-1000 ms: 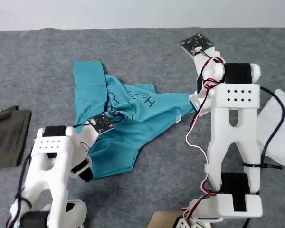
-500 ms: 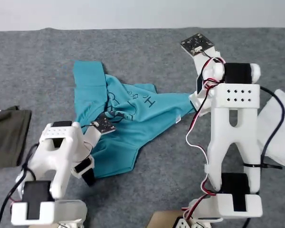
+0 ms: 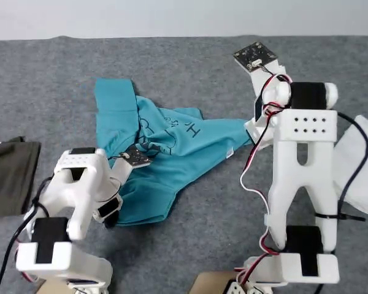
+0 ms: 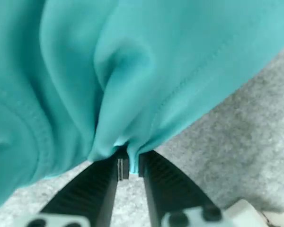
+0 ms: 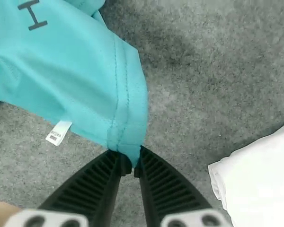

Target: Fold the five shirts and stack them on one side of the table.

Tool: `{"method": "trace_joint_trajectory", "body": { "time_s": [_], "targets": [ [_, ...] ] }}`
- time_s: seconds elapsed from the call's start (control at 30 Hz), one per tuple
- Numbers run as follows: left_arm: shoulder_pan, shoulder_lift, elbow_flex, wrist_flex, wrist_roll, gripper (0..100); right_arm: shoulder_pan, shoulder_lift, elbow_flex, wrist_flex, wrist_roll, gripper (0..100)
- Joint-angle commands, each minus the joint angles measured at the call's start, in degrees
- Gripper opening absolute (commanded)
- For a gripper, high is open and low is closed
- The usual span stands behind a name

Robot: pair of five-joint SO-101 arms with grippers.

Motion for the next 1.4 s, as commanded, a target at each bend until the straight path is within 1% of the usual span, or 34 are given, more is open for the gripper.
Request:
{"method": "trace_joint_trajectory", "body": {
  "time_s": [0.0,0.13,0.27,0.47,0.57,0.77,0.9,1.13,1.27,1.37],
  "targets": [
    [-0.53,-7.91,-7.96,4.22,2.64,0,1.98,-4.97,-0.62,1.19,0.26,1.0],
    [-0.44,-21.80,-15.52,9.76,6.59,0,4.53,-7.08,-0.53,1.27,0.18,1.0],
    [-0.26,-33.23,-21.76,13.01,12.04,0,5.32,-9.19,-0.44,2.33,-0.35,1.0],
    [-0.62,-41.67,-28.53,14.77,17.67,0,4.09,-13.49,-0.44,2.24,-3.78,1.0],
    [-0.62,-43.87,-35.47,14.33,19.43,0,2.07,-17.19,-0.62,2.33,-6.07,1.0],
    [-0.62,-44.92,-52.09,9.49,20.31,0,-4.09,-27.91,-0.88,1.80,-6.77,1.0],
    [-0.62,-44.92,-59.65,4.57,20.66,0,-4.44,-34.07,-0.97,0.22,-6.86,1.0],
    [-0.62,-44.92,-69.85,-2.55,20.40,0,1.63,-44.18,-0.97,-9.89,-6.68,1.0],
    [-0.62,-45.10,-74.42,-6.86,20.04,0,4.79,-47.34,-0.97,-12.53,-6.51,1.0],
    [-0.62,-45.19,-77.49,-8.62,16.35,0,7.34,-48.84,-0.97,-13.49,-6.42,1.0]
  ]
}}
